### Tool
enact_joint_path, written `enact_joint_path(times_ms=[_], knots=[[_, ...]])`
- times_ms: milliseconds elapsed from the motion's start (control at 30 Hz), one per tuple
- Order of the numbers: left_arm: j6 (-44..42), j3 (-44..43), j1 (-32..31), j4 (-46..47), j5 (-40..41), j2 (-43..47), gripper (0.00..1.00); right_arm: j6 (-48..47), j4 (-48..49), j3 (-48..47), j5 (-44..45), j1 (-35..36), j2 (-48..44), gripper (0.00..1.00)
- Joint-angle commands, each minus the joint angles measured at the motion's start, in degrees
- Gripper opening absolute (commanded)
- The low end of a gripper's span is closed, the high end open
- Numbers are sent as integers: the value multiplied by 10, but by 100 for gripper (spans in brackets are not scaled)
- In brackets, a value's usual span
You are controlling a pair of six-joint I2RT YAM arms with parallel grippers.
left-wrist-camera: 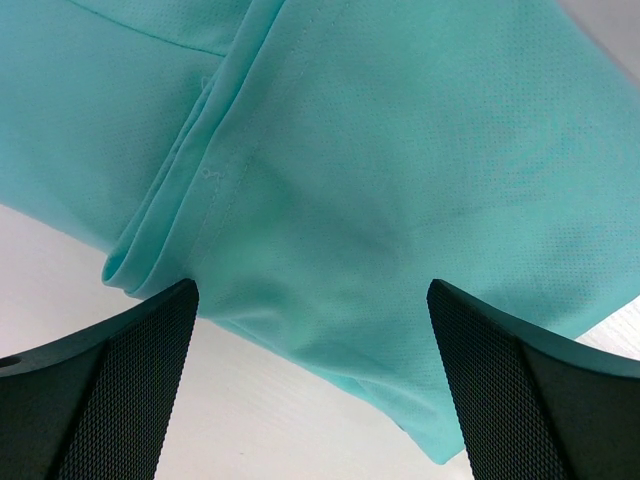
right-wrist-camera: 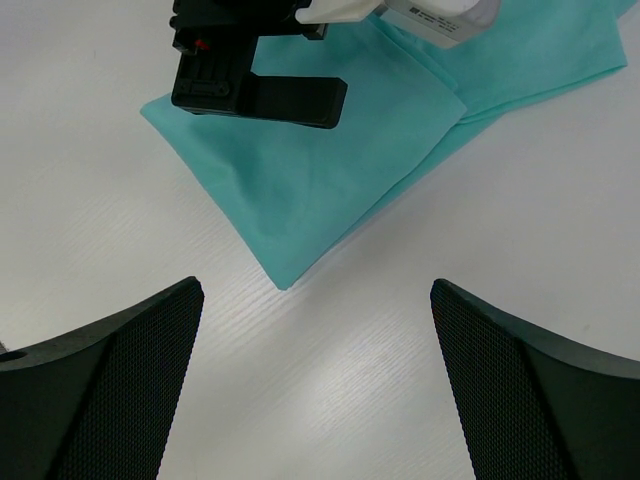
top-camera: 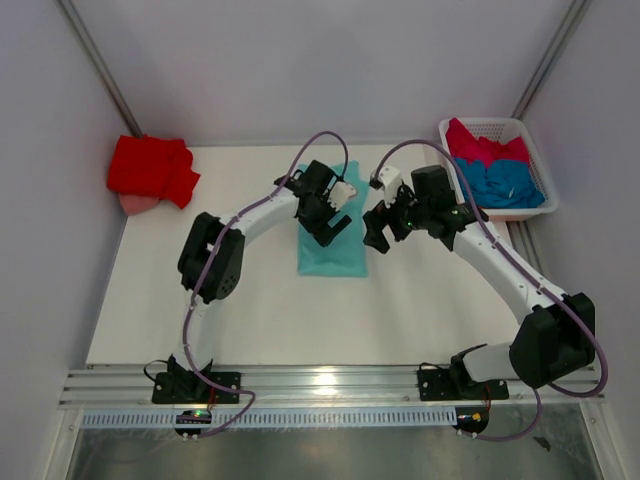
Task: Fold and stack the t-shirts
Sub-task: Fold the tshirt
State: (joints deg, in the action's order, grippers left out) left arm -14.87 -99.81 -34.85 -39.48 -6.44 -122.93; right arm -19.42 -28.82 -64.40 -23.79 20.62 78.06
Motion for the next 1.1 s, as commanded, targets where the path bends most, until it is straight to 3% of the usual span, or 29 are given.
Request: enact_joint_path(times_ms=[0,300,833,1067], knots=[[16,3,0,9,-2,17,99,-4,-11,-34,-41,1,2,99],[29,-41,1,-38,-28,-22,99,-19,-63,-68,-100,1,39,99],[55,-75,0,-91,34,-82,99,-48,-146,-85,-100,1,5,99],[55,-79,0,-95,27,-23,99,-45,-133,-77,-77,1,-10,99]])
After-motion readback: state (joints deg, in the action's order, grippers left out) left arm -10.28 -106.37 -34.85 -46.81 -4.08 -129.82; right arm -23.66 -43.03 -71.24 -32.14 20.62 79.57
